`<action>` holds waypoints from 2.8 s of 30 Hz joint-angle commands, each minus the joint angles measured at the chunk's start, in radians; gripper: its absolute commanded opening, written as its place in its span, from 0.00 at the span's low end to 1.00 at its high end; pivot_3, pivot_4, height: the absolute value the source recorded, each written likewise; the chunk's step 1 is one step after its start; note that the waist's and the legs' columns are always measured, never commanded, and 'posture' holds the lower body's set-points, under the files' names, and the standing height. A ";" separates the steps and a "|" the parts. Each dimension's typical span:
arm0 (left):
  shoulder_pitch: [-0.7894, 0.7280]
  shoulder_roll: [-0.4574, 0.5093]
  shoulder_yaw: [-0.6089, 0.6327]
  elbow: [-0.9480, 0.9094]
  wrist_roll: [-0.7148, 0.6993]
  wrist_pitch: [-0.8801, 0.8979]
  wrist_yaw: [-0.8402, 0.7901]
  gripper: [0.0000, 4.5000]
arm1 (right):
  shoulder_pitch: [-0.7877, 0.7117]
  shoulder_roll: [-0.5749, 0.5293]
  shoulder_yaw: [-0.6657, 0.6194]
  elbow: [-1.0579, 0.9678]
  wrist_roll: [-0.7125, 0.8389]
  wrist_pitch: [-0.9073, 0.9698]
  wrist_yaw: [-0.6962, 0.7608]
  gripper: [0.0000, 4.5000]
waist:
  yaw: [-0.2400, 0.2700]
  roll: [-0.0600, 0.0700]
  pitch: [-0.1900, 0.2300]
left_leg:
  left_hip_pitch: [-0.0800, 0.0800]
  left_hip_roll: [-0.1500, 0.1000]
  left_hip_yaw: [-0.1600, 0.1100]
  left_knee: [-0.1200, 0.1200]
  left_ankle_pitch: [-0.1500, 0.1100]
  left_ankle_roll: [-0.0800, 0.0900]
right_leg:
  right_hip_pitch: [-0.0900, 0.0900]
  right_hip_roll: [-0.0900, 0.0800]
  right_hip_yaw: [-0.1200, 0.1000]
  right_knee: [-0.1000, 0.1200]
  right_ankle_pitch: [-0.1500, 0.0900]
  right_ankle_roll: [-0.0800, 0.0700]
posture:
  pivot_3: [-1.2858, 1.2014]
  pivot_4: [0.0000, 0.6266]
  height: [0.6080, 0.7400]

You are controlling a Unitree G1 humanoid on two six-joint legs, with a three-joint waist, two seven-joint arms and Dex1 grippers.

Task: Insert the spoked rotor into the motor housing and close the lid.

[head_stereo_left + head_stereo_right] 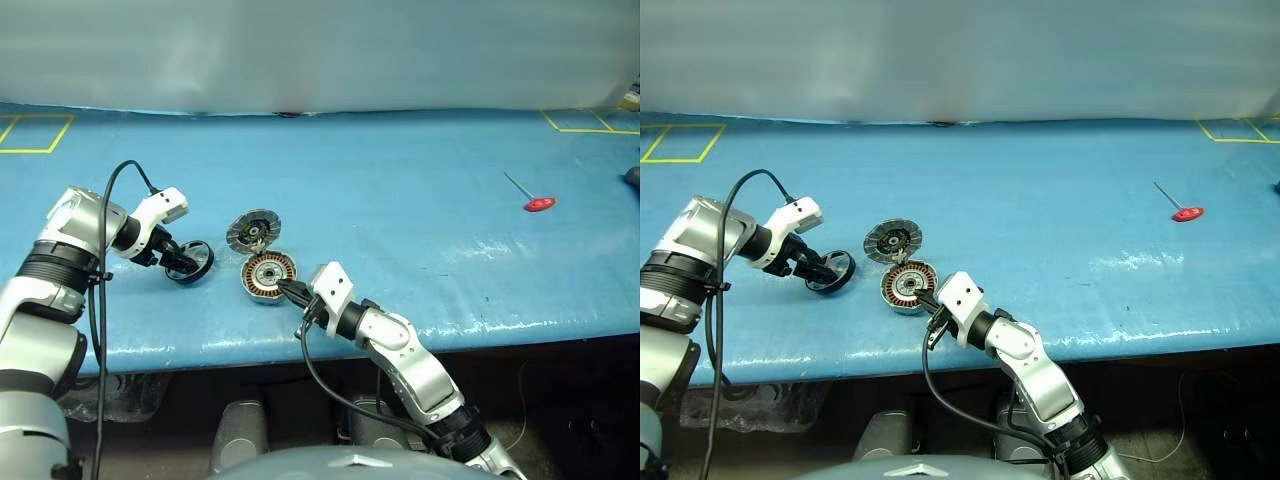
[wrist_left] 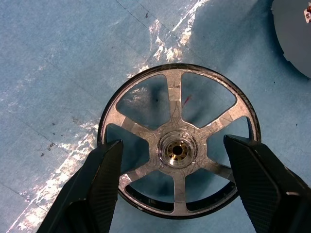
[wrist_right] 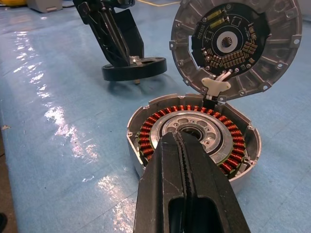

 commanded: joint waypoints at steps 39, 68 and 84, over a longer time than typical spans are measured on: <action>0.796 0.053 0.798 -1.059 -0.408 0.104 0.269 0.34 | -0.049 -0.044 -0.085 -0.076 0.058 0.037 0.056 0.00 | 0.001 0.000 0.000 | 0.002 0.000 0.002 0.000 0.000 0.000 | 0.001 -0.002 0.001 0.000 0.000 0.000 | 0.52 0.24 1.00; 0.888 -0.263 0.551 -1.165 -0.477 -0.130 0.625 0.34 | 0.034 -0.101 -0.176 0.172 0.126 -0.153 0.198 0.00 | 0.001 0.001 0.000 | 0.008 0.000 0.003 -0.001 0.000 0.000 | 0.003 0.002 0.007 0.000 0.000 0.000 | 0.52 0.24 1.00; 0.496 -0.093 0.393 -0.939 -0.522 0.098 0.507 0.34 | 0.038 -0.068 -0.168 0.189 0.118 -0.186 0.200 0.00 | -0.002 0.001 0.000 | 0.008 0.000 0.003 -0.005 0.000 0.000 | 0.002 0.005 0.011 -0.001 0.000 0.000 | 0.52 0.24 1.00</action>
